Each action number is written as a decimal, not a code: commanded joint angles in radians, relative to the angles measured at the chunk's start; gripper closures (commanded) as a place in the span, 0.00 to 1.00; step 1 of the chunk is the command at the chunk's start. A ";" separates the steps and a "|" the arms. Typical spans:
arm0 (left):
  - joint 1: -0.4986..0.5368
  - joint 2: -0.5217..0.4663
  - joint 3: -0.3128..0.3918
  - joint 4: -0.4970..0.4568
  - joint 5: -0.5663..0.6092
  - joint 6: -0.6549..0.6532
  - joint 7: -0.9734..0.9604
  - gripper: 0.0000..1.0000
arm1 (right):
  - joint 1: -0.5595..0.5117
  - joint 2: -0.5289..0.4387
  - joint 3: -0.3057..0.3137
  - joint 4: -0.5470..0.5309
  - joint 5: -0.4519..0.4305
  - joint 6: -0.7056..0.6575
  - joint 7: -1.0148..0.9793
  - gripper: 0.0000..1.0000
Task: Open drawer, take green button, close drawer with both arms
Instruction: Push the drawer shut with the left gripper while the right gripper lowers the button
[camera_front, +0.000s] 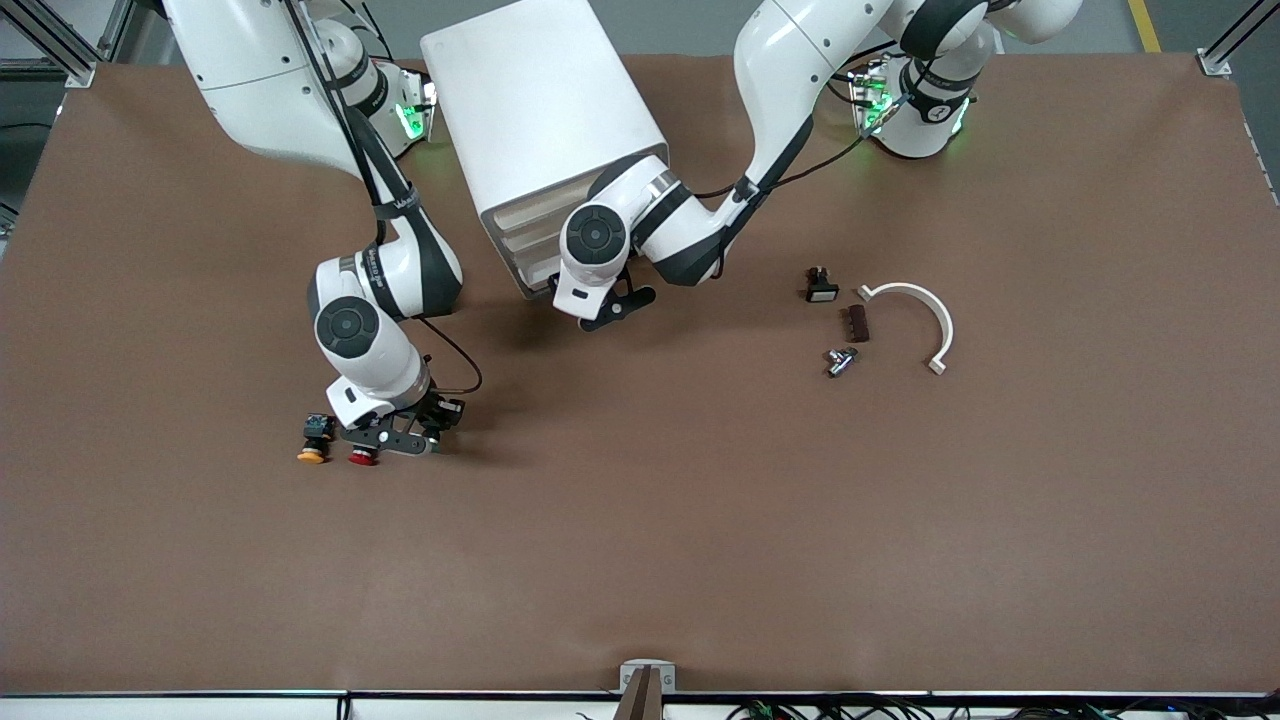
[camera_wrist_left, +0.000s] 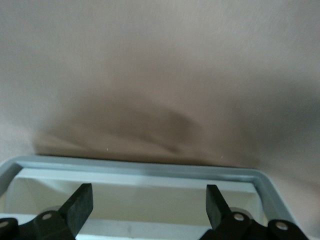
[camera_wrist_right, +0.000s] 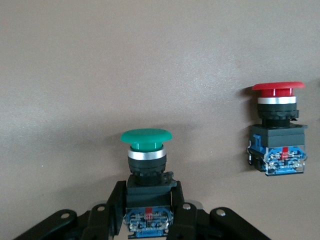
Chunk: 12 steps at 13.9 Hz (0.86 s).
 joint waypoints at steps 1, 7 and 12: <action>-0.003 0.001 -0.022 -0.014 -0.053 -0.002 -0.010 0.01 | -0.016 0.016 0.012 0.026 -0.015 -0.007 -0.006 0.99; 0.000 -0.006 -0.025 -0.017 -0.047 0.001 0.004 0.01 | -0.009 0.047 0.011 0.059 -0.015 -0.010 0.001 1.00; 0.076 -0.046 -0.016 -0.017 -0.024 -0.003 -0.002 0.01 | -0.011 0.059 0.011 0.074 -0.015 -0.020 0.001 0.78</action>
